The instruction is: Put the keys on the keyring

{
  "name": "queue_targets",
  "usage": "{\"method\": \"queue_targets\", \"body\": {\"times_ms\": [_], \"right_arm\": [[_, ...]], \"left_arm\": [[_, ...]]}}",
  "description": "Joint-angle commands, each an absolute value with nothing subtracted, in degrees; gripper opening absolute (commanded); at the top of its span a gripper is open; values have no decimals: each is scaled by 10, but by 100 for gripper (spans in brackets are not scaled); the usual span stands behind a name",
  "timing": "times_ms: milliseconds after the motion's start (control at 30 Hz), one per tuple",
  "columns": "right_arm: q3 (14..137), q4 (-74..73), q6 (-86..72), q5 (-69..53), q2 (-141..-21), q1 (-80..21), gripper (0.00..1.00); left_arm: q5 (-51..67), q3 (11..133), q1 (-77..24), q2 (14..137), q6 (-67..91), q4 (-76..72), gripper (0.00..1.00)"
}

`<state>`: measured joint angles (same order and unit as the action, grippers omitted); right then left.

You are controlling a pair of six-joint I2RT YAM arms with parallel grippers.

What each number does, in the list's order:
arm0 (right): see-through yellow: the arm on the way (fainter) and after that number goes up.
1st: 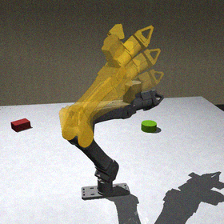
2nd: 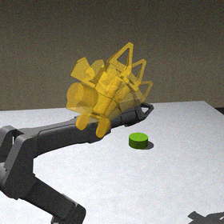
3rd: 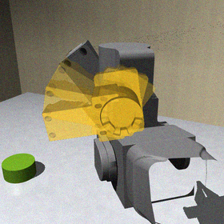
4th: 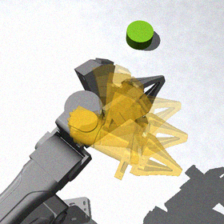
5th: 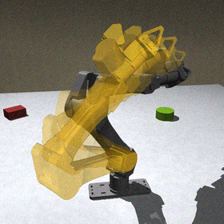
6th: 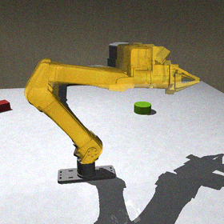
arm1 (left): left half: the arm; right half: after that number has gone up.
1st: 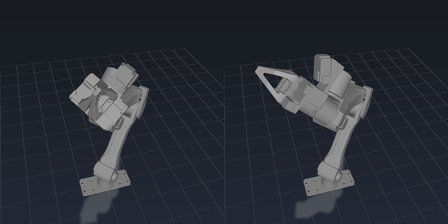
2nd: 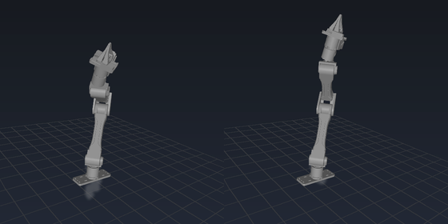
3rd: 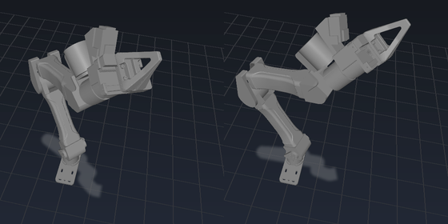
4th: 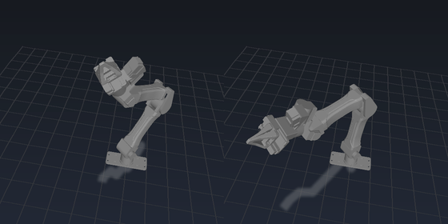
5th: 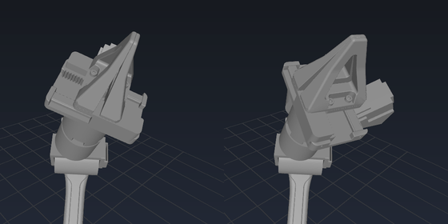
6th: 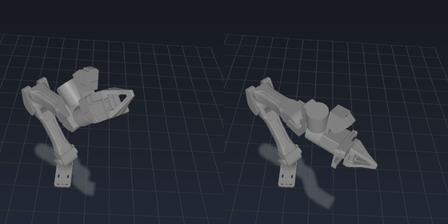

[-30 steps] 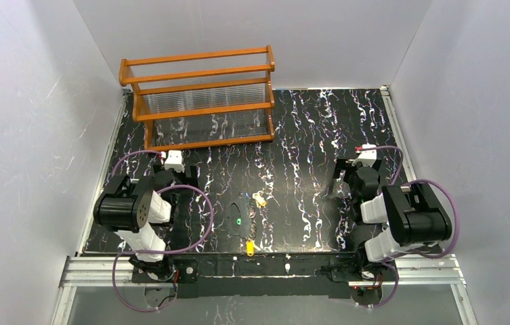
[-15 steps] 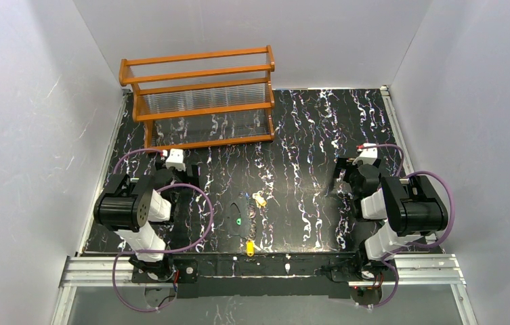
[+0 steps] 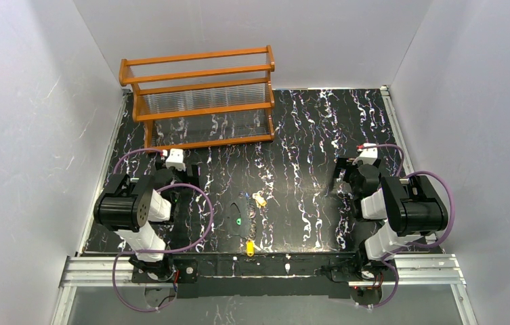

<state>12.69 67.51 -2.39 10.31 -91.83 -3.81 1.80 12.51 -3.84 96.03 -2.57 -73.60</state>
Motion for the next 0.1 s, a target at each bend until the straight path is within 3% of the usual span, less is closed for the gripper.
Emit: {"method": "queue_targets", "body": {"times_ms": [0,67], "right_arm": [[139,703,-25,103,-914,-36,99],[140,703,-25,103,-915,-36,99]], "left_arm": [[18,137,-35,960,-30,-737,98],[18,136,-35,959,-30,-737,98]]}}
